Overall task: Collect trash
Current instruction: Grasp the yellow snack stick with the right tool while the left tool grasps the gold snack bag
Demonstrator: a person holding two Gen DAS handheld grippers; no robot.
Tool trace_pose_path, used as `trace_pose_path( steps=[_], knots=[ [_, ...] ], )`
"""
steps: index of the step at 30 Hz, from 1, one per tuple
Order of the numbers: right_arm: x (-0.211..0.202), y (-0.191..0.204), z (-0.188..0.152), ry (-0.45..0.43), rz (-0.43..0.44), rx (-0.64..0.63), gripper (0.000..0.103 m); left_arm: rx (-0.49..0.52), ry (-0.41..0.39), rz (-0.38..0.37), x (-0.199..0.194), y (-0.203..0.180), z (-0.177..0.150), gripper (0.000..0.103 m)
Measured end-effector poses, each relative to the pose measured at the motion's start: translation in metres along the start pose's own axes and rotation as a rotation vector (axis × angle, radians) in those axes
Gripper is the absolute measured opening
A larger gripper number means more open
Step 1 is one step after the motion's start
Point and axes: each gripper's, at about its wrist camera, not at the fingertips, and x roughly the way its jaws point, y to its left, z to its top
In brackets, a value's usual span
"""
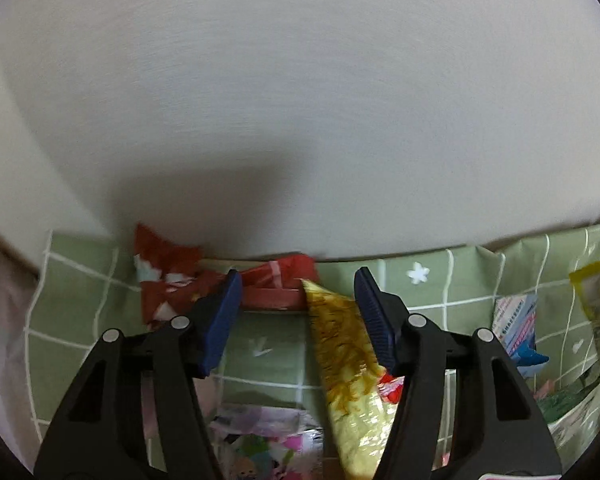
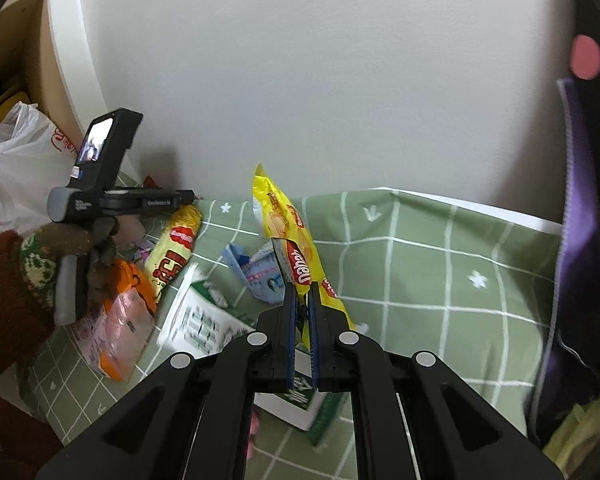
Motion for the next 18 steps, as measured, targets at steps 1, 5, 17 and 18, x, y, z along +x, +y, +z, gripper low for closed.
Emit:
trace_pose_path(
  steps=[1,5,17,18],
  knots=[
    [-0.005,-0.003,-0.001,0.001,-0.011,0.005,0.007,0.014,0.010,-0.028,0.002,-0.005,0.000,0.055],
    [-0.009,0.001,-0.001,0.000,-0.039,0.006,0.007,0.059,0.068,-0.081,0.013,-0.021,-0.006,0.050],
    [-0.021,-0.004,0.003,-0.010,-0.066,0.018,0.007,0.022,-0.030,-0.294,-0.039,-0.037,-0.035,0.037],
    [-0.022,-0.004,0.002,-0.016,-0.064,0.023,0.007,0.042,-0.106,-0.197,-0.056,-0.032,-0.034,0.037]
  ],
)
